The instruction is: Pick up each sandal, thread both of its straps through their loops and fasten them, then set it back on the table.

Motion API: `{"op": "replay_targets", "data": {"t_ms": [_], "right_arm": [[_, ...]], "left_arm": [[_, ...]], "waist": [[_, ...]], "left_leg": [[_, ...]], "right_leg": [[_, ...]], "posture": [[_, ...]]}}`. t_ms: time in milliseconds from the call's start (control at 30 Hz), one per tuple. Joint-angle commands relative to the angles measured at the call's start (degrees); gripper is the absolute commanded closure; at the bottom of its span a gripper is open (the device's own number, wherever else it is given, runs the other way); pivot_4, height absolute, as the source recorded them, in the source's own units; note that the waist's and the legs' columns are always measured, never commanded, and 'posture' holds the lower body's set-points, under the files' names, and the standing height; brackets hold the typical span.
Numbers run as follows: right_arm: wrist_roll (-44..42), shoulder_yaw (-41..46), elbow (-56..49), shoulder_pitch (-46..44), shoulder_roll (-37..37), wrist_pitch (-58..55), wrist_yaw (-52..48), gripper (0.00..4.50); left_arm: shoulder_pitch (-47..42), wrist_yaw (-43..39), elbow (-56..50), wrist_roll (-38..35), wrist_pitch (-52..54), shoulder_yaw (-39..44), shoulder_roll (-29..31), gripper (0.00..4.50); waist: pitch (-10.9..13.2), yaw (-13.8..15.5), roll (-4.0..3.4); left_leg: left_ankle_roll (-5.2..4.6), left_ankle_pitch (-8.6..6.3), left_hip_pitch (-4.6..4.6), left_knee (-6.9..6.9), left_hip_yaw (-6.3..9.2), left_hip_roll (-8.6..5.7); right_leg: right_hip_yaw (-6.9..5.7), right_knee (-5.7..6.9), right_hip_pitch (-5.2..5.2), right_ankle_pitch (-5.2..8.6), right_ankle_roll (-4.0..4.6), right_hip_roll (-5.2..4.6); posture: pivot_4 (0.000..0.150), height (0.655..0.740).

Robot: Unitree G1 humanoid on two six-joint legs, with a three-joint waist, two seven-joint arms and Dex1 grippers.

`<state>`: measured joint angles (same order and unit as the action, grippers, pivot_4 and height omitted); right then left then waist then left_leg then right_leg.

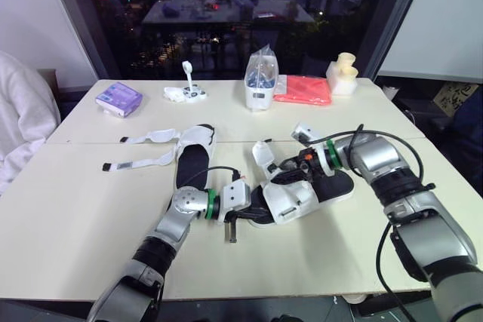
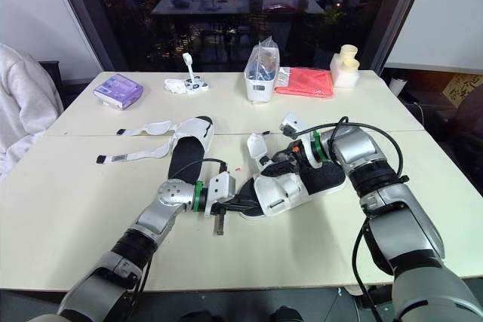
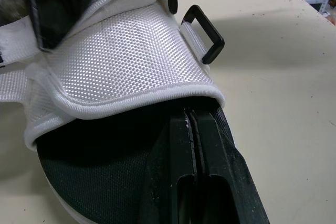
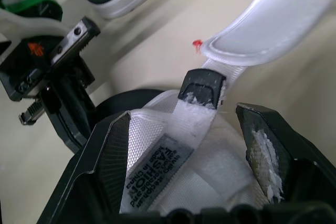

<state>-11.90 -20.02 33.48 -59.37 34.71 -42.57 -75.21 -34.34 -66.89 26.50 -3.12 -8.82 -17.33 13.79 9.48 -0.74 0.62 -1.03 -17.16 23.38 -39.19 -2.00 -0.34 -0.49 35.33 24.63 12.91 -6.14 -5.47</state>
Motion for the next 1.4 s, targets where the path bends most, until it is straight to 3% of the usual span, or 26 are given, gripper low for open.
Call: {"op": "replay_targets", "data": {"t_ms": [33,100,267,300,1167,1267,1400], "right_arm": [[0.95,0.75,0.26,-1.81,-0.56,0.71,-0.96,1.31],[1.33,1.05,1.05,-2.29,-1.04,0.92,-0.95,1.89],[2.15,1.75,1.00,-2.95,-0.92,1.24,-1.54,4.38],[2.19,1.99,0.69,-2.98,-0.73,1.19,-1.46,4.45],[1.46,4.25,-10.40,1.95,2.12,-2.24,-0.07,4.45],[1.42,4.19,-10.26,2.01,2.09,-1.81,-0.03,3.51],[2.05,3.71,-10.17,1.93,2.14,-1.53,0.51,1.54]], "left_arm": [[0.38,0.28,-0.55,0.09,0.42,-0.48,0.31,4.50],[0.39,0.34,-0.59,0.08,0.43,-0.50,0.32,4.50],[0.48,0.55,-0.71,0.05,0.43,-0.53,0.36,4.50],[0.50,0.60,-0.74,0.06,0.44,-0.52,0.37,4.50],[0.54,0.40,-0.68,0.11,0.24,-0.76,0.24,4.50],[0.60,0.39,-0.74,0.11,0.24,-0.80,0.25,4.50],[0.84,0.35,-1.15,0.06,0.40,-0.88,0.32,4.50]], "waist": [[0.00,0.00,0.00],[0.00,-0.02,0.00],[0.00,-0.03,-0.01],[0.00,-0.03,-0.01],[0.00,-0.01,-0.01],[0.00,-0.01,-0.01],[0.00,-0.01,-0.01]], "left_leg": [[0.00,0.00,0.00,0.00,0.00,0.00],[0.00,0.00,0.00,0.00,0.00,0.00],[0.01,0.00,0.00,0.01,0.00,0.00],[0.02,0.00,0.00,0.01,0.00,0.00],[0.02,0.00,0.01,0.02,0.00,-0.02],[0.02,0.00,0.01,0.02,0.00,-0.02],[0.02,0.00,0.00,0.02,0.00,-0.02]], "right_leg": [[0.00,0.00,0.00,0.00,0.00,0.00],[0.00,0.00,0.00,0.00,0.00,-0.02],[-0.01,0.01,0.02,0.00,0.00,-0.03],[-0.01,0.01,0.02,0.00,0.00,-0.03],[-0.01,0.01,0.04,0.00,0.00,-0.09],[-0.01,0.01,0.04,0.00,0.00,-0.09],[-0.02,0.01,0.04,0.00,0.00,-0.09]], "posture": [[0.150,0.7400],[0.150,0.7400],[0.150,0.7400],[0.150,0.7400],[0.150,0.7400],[0.150,0.7400],[0.150,0.7400]]}}
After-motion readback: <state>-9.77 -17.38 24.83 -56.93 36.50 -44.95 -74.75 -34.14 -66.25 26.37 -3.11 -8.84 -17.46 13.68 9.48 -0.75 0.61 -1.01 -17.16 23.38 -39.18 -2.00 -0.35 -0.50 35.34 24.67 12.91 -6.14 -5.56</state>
